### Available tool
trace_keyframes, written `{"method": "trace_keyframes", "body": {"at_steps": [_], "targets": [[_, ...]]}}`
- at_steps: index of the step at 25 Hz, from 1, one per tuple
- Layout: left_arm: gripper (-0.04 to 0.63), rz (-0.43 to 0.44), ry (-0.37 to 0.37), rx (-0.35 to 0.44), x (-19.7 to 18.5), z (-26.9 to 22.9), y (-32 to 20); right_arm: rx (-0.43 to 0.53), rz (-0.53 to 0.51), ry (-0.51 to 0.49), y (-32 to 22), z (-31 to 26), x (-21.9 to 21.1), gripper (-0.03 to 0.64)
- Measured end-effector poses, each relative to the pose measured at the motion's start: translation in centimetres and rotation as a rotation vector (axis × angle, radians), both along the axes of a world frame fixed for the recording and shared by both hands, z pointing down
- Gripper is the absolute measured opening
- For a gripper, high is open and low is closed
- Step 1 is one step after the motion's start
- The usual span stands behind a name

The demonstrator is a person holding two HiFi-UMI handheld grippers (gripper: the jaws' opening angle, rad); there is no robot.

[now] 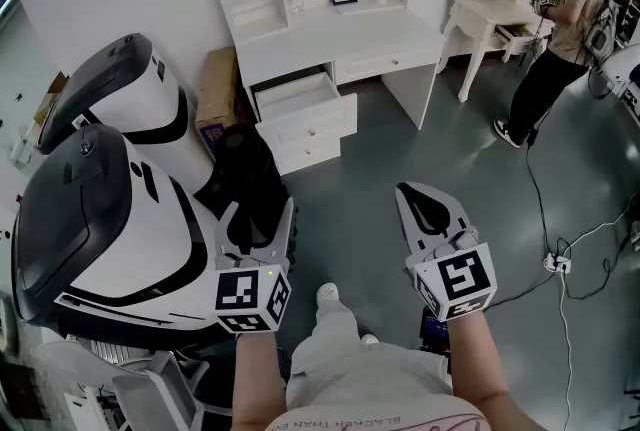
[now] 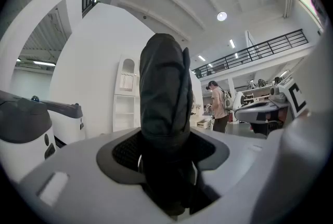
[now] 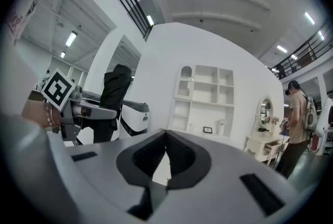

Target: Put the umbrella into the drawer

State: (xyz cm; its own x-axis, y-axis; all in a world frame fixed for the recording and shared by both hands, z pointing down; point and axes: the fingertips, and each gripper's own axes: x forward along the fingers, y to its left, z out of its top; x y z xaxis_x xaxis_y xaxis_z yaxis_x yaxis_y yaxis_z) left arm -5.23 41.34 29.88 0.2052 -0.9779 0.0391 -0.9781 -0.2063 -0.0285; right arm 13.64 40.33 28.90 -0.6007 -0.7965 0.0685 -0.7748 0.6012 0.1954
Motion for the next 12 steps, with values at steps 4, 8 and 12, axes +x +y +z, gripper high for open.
{"method": "trace_keyframes", "body": {"at_steps": [4, 8, 12], "targets": [[0.255, -0.006, 0.004, -0.003, -0.4, 0.1, -0.4, -0.002, 0.012, -0.005, -0.5, 0.0, 0.1, 0.009], [0.255, -0.002, 0.004, -0.01, -1.0, 0.4, -1.4, -0.016, 0.026, -0.011, -1.3, 0.5, 0.1, 0.009], [0.255, 0.007, 0.011, -0.021, -1.9, 0.7, -3.8, -0.033, 0.046, -0.004, -3.3, 1.1, -0.3, 0.009]]}}
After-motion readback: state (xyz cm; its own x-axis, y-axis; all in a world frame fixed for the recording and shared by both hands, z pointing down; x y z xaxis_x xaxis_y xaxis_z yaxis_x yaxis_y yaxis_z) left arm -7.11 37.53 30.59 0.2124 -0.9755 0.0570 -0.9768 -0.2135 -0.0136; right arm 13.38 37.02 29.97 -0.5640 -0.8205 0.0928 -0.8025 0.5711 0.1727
